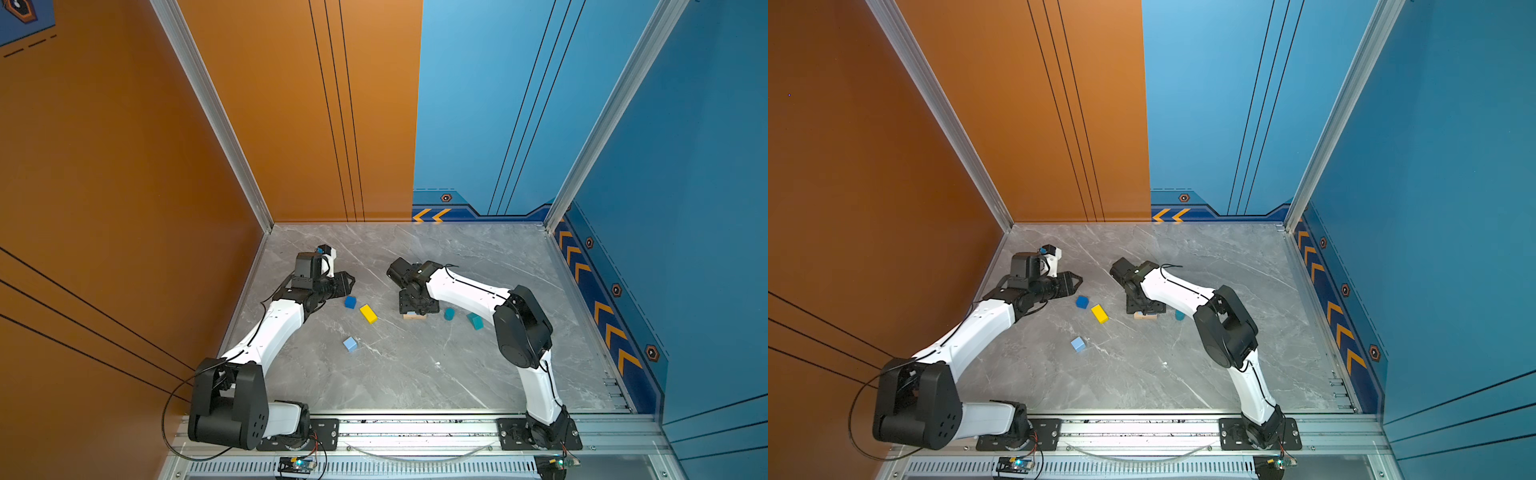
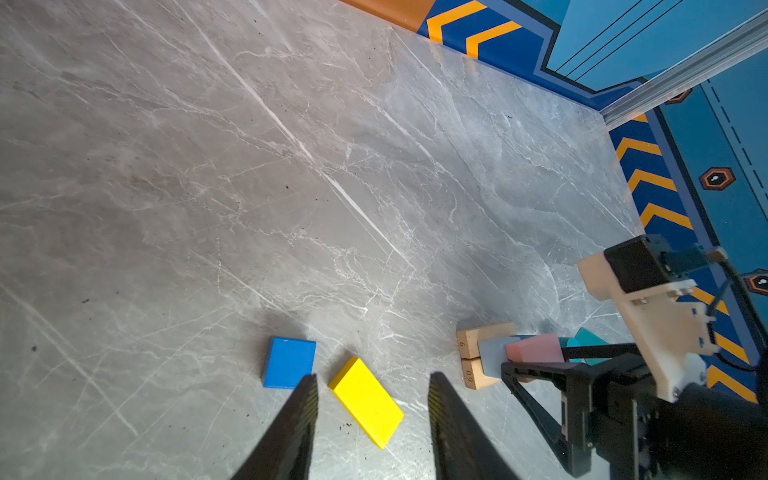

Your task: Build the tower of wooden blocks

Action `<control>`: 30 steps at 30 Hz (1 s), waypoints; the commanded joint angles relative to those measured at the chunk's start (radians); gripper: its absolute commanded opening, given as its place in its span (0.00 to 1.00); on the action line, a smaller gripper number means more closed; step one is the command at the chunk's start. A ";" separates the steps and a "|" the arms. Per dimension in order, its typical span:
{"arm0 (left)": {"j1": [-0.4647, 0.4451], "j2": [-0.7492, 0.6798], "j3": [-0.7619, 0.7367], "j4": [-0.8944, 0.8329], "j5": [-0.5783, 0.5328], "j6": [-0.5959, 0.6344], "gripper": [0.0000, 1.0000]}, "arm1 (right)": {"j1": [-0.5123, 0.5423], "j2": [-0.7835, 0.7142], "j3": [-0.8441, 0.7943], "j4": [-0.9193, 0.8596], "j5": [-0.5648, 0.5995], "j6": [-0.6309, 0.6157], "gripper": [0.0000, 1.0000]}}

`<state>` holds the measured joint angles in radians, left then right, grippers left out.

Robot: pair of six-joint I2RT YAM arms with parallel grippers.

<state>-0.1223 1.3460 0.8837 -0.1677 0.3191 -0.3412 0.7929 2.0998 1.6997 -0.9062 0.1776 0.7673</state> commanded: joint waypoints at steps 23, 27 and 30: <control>0.011 -0.022 -0.018 0.013 0.026 -0.002 0.46 | 0.006 0.009 0.011 0.023 -0.030 0.016 0.72; 0.013 -0.021 -0.018 0.013 0.025 -0.002 0.46 | 0.008 0.015 0.008 0.026 -0.034 0.019 0.71; 0.013 -0.024 -0.020 0.013 0.025 -0.002 0.46 | 0.008 0.018 0.008 0.026 -0.033 0.019 0.70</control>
<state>-0.1177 1.3460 0.8837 -0.1677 0.3195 -0.3412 0.7933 2.1006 1.6997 -0.8864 0.1532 0.7677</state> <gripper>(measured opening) 0.456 0.704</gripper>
